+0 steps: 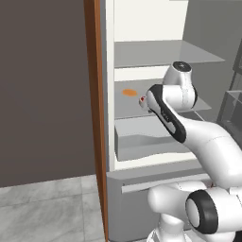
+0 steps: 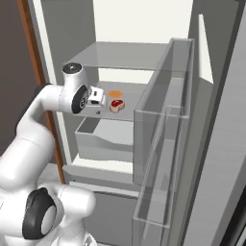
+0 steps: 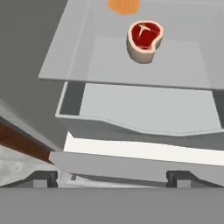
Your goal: Take the steak from the fridge and place it on the digital scale on the counter by the fridge. Wait a few seconds for a reading, then move it to the plate on the dining counter.
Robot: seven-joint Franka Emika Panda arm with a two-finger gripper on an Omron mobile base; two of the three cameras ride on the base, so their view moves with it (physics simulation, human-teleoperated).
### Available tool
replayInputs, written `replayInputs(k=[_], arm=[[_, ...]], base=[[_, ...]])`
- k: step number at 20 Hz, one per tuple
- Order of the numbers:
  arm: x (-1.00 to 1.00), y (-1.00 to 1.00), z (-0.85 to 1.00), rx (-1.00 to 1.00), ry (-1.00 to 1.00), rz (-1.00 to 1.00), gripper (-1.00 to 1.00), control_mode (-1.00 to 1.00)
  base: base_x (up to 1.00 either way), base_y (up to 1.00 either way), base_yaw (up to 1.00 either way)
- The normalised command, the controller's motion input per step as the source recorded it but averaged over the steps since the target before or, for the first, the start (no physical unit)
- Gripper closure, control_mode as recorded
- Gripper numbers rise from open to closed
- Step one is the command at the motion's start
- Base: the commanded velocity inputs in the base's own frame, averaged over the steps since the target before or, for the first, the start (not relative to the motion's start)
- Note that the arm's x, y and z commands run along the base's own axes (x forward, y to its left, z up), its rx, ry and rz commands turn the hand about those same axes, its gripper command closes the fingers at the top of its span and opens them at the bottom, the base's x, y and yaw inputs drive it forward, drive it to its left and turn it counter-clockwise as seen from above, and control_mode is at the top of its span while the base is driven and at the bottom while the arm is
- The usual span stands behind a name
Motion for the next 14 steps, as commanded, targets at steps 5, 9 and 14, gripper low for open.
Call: replayInputs(k=[5,9,14], arm=[[0.43,-0.38,0.0,0.01,-0.01,0.0,-1.0,-1.0],[0.28,-0.51,-0.04,0.05,0.0,0.0,-1.0,-1.0],[0.14,-0.22,-0.17,0.03,0.0,0.0,-1.0,-1.0]], base=[[0.0,0.0,0.0],[0.0,0.0,0.0],[0.0,0.0,0.0]])
